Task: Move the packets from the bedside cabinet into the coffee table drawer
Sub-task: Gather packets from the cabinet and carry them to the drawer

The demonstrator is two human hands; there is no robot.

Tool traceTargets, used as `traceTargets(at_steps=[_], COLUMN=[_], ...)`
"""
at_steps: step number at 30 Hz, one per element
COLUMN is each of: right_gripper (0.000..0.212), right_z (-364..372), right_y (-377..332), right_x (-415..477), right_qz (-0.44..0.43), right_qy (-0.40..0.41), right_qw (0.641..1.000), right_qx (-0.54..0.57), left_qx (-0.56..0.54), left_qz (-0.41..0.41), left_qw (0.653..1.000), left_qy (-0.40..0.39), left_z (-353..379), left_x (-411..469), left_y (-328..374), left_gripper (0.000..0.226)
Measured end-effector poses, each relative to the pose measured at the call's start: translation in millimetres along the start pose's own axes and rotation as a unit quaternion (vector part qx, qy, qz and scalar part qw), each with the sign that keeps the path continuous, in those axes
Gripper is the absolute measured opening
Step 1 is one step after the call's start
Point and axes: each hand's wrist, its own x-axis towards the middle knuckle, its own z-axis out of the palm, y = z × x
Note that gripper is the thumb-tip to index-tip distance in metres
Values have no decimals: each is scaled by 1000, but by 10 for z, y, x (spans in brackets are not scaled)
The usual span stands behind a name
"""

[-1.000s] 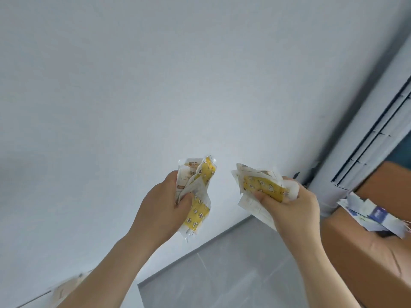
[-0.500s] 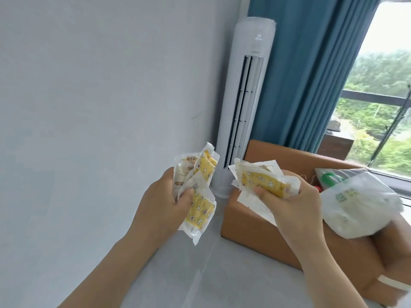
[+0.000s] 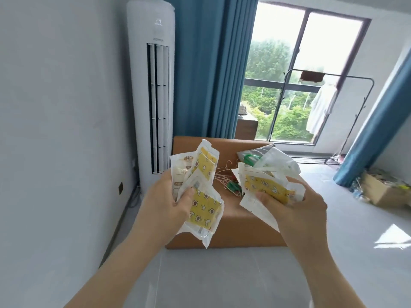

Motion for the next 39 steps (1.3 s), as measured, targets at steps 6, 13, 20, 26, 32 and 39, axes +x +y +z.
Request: traceTargets(at_steps=[6, 13, 20, 26, 32, 39], right_gripper=[32, 37, 37, 35, 36, 24], right_z=[-288, -770, -1243, -1389, -1318, -1309], right_y=[431, 1028, 1655, 2102, 2635, 3161], right_x=[432, 1167, 1922, 2557, 3252, 4046], right_qz=[23, 17, 68, 88, 105, 166], right_qy=[52, 104, 154, 153, 183, 236], right_qw=[998, 992, 983, 981, 973, 950], right_qx=[-39, -74, -71, -79, -89, -121], left_qx=[-28, -51, -34, -58, -95, -116], left_qz=[25, 44, 76, 79, 86, 70], left_qw=[997, 989, 985, 979, 963, 942], left_qy=[-65, -128, -151, -180, -237, -307], left_z=[749, 1800, 2819, 3532, 4255, 5085], left_x=[511, 1123, 1700, 2297, 3109, 4062], left_y=[-2, 135, 305, 277, 134, 46], left_gripper=[22, 14, 17, 21, 20, 13])
